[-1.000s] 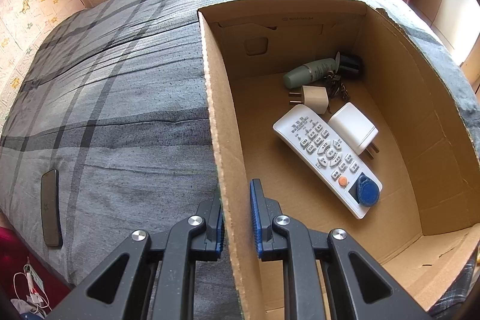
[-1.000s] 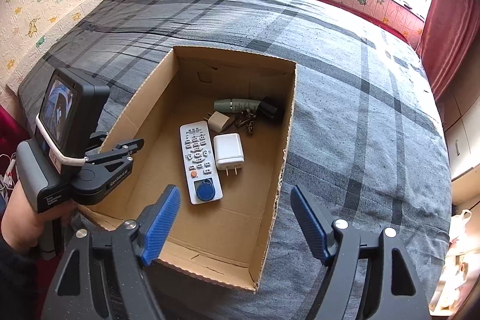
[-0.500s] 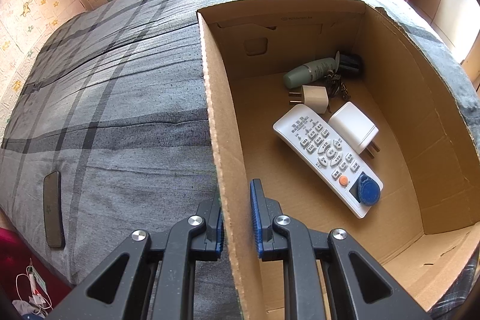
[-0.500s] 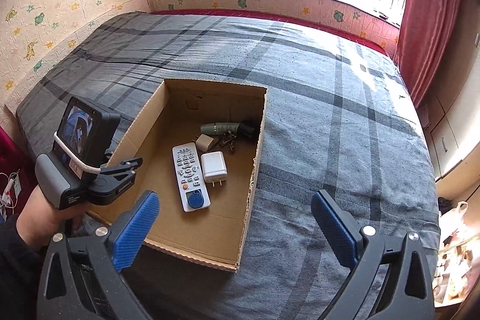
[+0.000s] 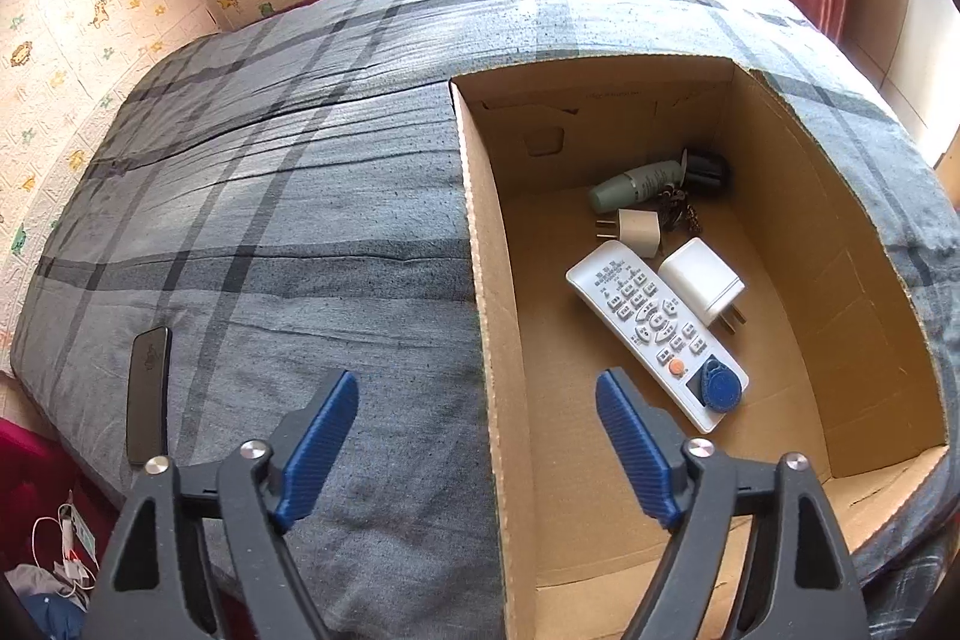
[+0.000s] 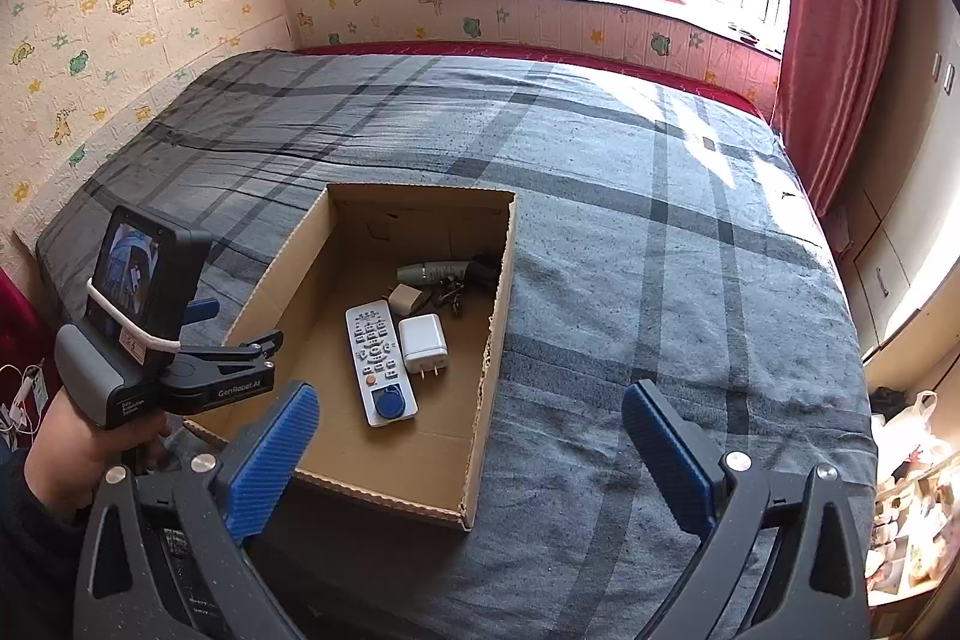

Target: Organize rigid objects

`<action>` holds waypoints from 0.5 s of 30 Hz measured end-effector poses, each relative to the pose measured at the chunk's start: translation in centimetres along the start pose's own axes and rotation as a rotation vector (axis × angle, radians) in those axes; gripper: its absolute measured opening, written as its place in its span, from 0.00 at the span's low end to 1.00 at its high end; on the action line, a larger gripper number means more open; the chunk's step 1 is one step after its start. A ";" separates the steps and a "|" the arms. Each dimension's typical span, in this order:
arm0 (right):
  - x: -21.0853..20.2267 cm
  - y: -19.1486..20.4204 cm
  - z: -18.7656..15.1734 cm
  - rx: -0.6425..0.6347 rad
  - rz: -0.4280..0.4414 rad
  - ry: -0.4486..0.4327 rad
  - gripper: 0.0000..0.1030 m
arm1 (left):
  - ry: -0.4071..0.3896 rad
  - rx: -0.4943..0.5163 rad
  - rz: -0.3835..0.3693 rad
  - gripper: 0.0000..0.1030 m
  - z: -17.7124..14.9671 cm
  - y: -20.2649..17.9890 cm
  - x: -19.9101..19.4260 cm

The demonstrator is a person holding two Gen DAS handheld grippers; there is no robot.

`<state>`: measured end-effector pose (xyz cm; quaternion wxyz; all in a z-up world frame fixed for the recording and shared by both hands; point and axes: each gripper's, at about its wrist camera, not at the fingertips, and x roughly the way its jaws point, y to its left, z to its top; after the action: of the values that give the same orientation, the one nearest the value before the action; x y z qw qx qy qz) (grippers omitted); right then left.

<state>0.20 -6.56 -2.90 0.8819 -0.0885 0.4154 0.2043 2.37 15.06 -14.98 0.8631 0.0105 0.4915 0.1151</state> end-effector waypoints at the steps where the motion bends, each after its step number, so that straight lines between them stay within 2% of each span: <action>1: -0.2 0.0 0.0 0.001 0.000 -0.005 1.00 | -0.016 -0.004 -0.004 0.96 -0.1 0.0 -0.7; 2: -0.4 -0.1 -0.1 0.003 -0.001 -0.010 1.00 | -0.026 -0.004 -0.006 1.00 -0.3 -0.1 -1.3; 7: -1.2 -0.3 -0.5 0.017 -0.020 -0.027 1.00 | -0.086 0.012 -0.022 1.00 -1.2 -1.0 -5.0; 10: -1.7 -0.5 -0.7 0.034 -0.022 -0.032 1.00 | -0.124 0.028 0.014 1.00 -1.8 -2.2 -7.5; 15: -3.0 -0.7 -0.7 0.047 -0.045 -0.039 1.00 | -0.188 0.007 0.012 1.00 -2.3 -3.5 -11.5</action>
<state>-1.65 -8.30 -1.07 0.8961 -0.0731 0.4007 0.1765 -4.59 9.06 -6.92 0.9047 0.0272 0.4088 0.1169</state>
